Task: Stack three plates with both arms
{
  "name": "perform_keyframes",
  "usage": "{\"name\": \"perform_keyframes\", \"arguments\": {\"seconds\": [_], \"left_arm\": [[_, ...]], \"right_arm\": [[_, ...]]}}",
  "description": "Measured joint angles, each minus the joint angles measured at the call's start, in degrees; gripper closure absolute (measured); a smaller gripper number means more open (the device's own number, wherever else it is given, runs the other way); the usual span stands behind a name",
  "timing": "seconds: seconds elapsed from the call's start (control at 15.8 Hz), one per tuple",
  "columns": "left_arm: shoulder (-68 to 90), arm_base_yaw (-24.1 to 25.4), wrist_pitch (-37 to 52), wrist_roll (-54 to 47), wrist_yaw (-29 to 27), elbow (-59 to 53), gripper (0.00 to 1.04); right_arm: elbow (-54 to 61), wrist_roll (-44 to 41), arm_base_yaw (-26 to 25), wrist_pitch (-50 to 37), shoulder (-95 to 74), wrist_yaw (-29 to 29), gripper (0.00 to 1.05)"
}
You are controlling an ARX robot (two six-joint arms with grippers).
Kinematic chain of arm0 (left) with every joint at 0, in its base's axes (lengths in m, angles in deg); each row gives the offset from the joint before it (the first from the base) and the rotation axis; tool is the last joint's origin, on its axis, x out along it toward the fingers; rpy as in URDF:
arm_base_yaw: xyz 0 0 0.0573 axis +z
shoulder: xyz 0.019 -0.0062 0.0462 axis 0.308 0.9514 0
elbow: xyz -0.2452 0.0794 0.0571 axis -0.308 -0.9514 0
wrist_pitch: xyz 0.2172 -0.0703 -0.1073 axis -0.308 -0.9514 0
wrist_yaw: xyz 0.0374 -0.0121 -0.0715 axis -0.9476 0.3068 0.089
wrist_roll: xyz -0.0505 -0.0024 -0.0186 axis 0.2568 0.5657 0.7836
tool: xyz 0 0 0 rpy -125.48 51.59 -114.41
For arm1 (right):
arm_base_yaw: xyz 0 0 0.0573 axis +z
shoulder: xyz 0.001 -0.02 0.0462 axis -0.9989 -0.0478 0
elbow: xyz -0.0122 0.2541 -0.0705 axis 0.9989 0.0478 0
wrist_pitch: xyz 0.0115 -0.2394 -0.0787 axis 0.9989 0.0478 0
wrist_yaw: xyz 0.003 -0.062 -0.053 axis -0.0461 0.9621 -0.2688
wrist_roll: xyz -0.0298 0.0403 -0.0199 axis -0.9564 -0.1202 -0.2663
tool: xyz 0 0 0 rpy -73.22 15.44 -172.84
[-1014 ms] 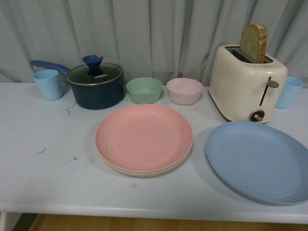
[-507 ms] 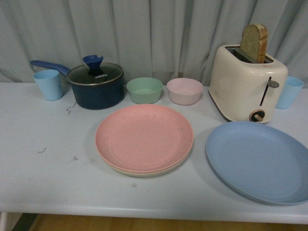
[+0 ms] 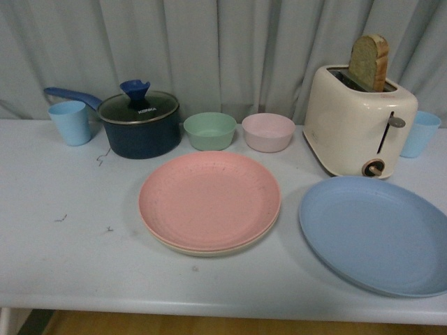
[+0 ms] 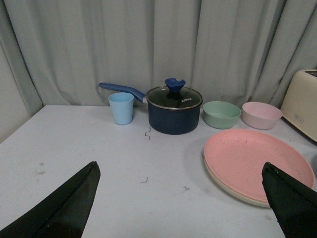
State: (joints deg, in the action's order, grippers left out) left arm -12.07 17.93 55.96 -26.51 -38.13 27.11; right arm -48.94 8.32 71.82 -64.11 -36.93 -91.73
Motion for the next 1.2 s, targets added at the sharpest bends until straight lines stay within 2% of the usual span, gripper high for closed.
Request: {"name": "perform_keyframes", "arguments": {"seconds": [0.06, 0.13, 0.19, 0.25, 0.38, 0.57, 0.95, 1.2], "left_arm": [[0.0, 0.0, 0.0, 0.02, 0.0, 0.0, 0.07], [0.0, 0.0, 0.0, 0.02, 0.0, 0.0, 0.07], [0.0, 0.0, 0.0, 0.02, 0.0, 0.0, 0.07], [0.0, 0.0, 0.0, 0.02, 0.0, 0.0, 0.07], [0.0, 0.0, 0.0, 0.02, 0.0, 0.0, 0.07], [0.0, 0.0, 0.0, 0.02, 0.0, 0.0, 0.07], [0.0, 0.0, 0.0, 0.02, 0.0, 0.0, 0.07], [0.0, 0.0, 0.0, 0.02, 0.02, 0.0, 0.07]], "right_arm": [[-8.2, 2.27, -6.08, -21.92, -27.47, 2.14, 0.06], [-24.22, 4.94, -7.8, -21.4, -54.07, 10.47, 0.06], [-37.92, 6.73, -2.84, -9.79, -73.44, 14.23, 0.06], [-41.86, 7.67, -0.63, -4.24, -77.16, 12.52, 0.06], [-49.13, 6.64, 3.54, 5.86, -84.35, 16.15, 0.06], [-55.39, 1.77, 5.53, 14.99, -91.54, 23.8, 0.06], [-57.66, -0.35, 6.16, 19.52, -95.21, 24.98, 0.06], [-57.61, -2.84, 8.31, 19.87, -98.12, 19.54, 0.07]]}}
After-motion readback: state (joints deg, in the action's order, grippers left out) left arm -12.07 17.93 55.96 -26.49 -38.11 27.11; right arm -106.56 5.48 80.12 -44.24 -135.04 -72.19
